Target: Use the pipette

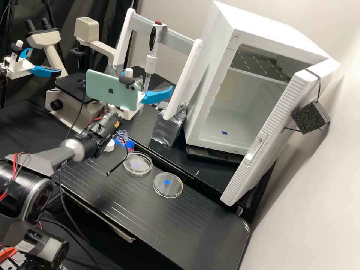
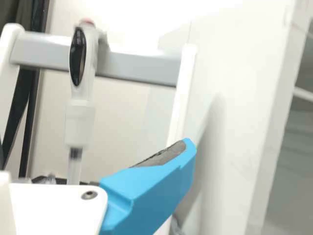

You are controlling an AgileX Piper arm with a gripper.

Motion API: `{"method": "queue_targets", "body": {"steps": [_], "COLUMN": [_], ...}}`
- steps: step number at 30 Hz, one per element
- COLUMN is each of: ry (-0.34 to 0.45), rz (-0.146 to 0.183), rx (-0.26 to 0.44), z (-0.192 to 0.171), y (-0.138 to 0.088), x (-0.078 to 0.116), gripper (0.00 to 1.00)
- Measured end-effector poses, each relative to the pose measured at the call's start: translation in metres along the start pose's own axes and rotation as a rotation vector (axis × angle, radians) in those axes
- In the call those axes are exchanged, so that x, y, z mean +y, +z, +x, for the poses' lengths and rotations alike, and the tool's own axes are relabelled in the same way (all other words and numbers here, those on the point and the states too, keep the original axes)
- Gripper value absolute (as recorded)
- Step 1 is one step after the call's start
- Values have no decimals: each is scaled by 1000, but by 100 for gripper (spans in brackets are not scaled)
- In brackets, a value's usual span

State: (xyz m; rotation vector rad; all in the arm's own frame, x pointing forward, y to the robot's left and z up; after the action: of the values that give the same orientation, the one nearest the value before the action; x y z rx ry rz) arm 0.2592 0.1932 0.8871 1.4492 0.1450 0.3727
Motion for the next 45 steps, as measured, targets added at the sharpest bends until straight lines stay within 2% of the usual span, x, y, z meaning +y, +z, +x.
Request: {"method": "queue_targets", "body": {"steps": [7, 11, 14, 22, 23, 26, 32, 35, 39, 45], "ry": [-49, -91, -119, -131, -129, -125, -115, -120, -138, -141], "rz": [-31, -39, -57, -75, -80, -78, -98, -94, -115, -121], "rx": [-8, -44, -70, -84, -81, -75, -86, -95, -87, -88], "z": [37, 59, 71, 92, 93, 95, 100, 100, 102, 106], "y": [-21, -23, -22, -26, -27, -29, -30, -30, -33, -34], "x": [0, -7, -12, -13, -12, -10, -8, -11, -14, -15], "gripper": [100, 100, 100, 100, 0, 0, 0, 0, 0, 0]}}
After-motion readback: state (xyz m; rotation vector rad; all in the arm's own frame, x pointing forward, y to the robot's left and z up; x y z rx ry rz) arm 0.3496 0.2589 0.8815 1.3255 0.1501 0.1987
